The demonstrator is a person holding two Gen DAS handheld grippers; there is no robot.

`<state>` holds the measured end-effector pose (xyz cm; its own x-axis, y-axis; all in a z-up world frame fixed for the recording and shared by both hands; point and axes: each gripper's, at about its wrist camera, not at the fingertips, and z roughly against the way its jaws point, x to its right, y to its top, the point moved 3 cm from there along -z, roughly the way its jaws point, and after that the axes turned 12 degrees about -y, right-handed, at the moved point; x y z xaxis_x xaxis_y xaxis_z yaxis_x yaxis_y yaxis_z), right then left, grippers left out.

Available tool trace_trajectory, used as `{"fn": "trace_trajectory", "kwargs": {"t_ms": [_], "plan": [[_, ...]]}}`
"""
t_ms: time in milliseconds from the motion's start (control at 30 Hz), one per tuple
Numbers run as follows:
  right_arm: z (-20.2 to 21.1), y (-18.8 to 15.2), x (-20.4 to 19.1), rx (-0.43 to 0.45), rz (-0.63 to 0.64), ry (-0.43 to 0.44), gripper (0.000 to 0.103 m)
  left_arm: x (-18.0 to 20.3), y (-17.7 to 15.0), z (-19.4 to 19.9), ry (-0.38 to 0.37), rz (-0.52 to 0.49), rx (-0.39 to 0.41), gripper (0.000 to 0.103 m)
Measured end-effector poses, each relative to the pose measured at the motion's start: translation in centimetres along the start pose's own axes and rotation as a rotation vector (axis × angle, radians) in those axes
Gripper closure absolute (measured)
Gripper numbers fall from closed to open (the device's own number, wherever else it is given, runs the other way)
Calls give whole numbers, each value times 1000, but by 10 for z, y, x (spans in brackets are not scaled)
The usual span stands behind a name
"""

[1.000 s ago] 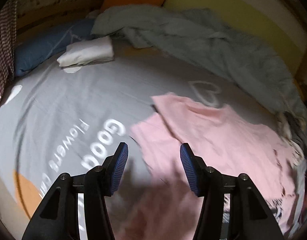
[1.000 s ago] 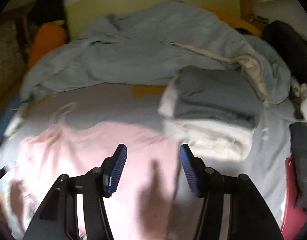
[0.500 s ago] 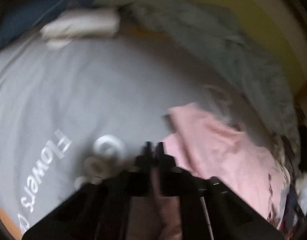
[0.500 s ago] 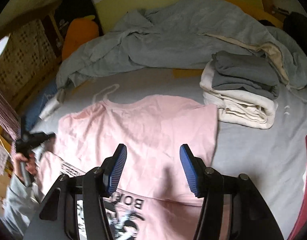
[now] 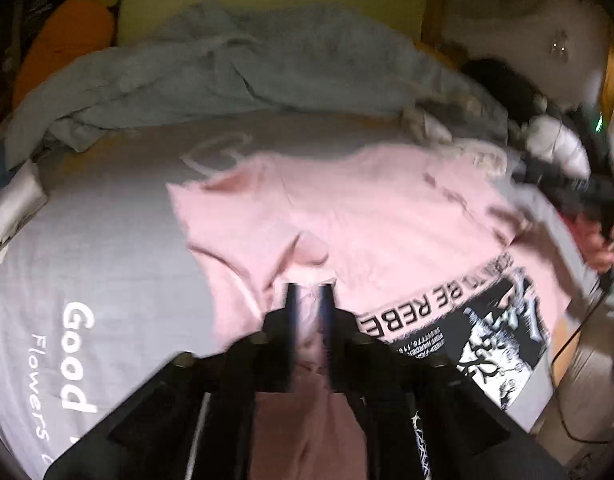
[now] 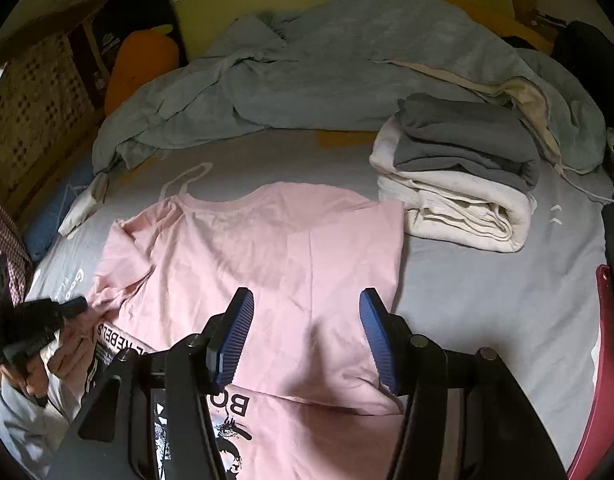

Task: Fold small clothes
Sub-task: 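Pinch the T-shirt edge with the left gripper and lift it while the right gripper holds open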

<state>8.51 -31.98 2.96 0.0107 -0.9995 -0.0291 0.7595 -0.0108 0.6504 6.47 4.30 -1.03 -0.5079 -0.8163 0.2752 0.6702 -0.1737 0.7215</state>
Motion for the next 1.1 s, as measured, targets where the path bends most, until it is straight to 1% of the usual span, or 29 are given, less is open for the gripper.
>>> {"fn": "trace_trajectory", "kwargs": {"t_ms": [67, 100, 167, 200, 267, 333, 400, 433, 500, 567, 633, 667, 700, 733, 767, 800, 833, 900, 967, 1067, 1100], "plan": [[-1, 0, -3, 3, 23, -15, 46, -9, 9, 19, -21, 35, 84, 52], [-1, -1, -4, 4, 30, -23, 46, -14, 12, 30, -15, 51, 119, 51], [-5, -2, -6, -6, 39, -22, 47, -27, 18, 42, 29, 81, 148, 51], [-6, -3, -7, -12, 40, -21, 47, -32, 19, 44, 56, 101, 147, 51], [-10, -5, -9, -21, 47, -24, 46, -46, 19, 41, 95, 160, 101, 51], [-12, -7, -11, -26, 58, -31, 47, -64, 11, 34, 103, 256, 66, 51], [-13, -7, -12, -24, 58, -33, 46, -79, 8, 20, 94, 343, 51, 51], [-13, -7, -13, -25, 58, -31, 46, -85, 9, 15, 72, 371, 47, 51], [-14, -8, -14, -31, 57, -28, 46, -94, 23, -4, 32, 406, 23, 51], [-17, -10, -17, -40, 59, -30, 47, -105, 38, -22, 43, 421, 3, 51], [-19, -12, -18, -47, 64, -34, 46, -120, 52, -38, 83, 425, -27, 54], [-20, -13, -19, -48, 67, -35, 46, -125, 58, -48, 86, 428, -32, 63], [-20, -14, -19, -47, 70, -37, 47, -132, 64, -60, 67, 442, -48, 88], [-20, -14, -19, -44, 73, -41, 46, -138, 66, -66, 48, 462, -68, 101], [-20, -13, -18, -43, 73, -43, 46, -142, 69, -73, 37, 478, -77, 101], [-20, -13, -18, -41, 73, -43, 46, -144, 75, -77, 46, 475, -61, 101], [-21, -13, -18, -42, 72, -39, 46, -144, 82, -77, 60, 450, -42, 101], [-24, -14, -18, -53, 77, -30, 46, -143, 95, -85, 89, 397, -45, 102], [-29, -17, -22, -65, 92, -26, 47, -145, 104, -94, 141, 365, -70, 102], [-34, -20, -27, -74, 118, -46, 46, -153, 102, -110, 245, 333, -153, 101], [-35, -21, -27, -74, 120, -57, 47, -156, 99, -111, 269, 319, -174, 97]]}}
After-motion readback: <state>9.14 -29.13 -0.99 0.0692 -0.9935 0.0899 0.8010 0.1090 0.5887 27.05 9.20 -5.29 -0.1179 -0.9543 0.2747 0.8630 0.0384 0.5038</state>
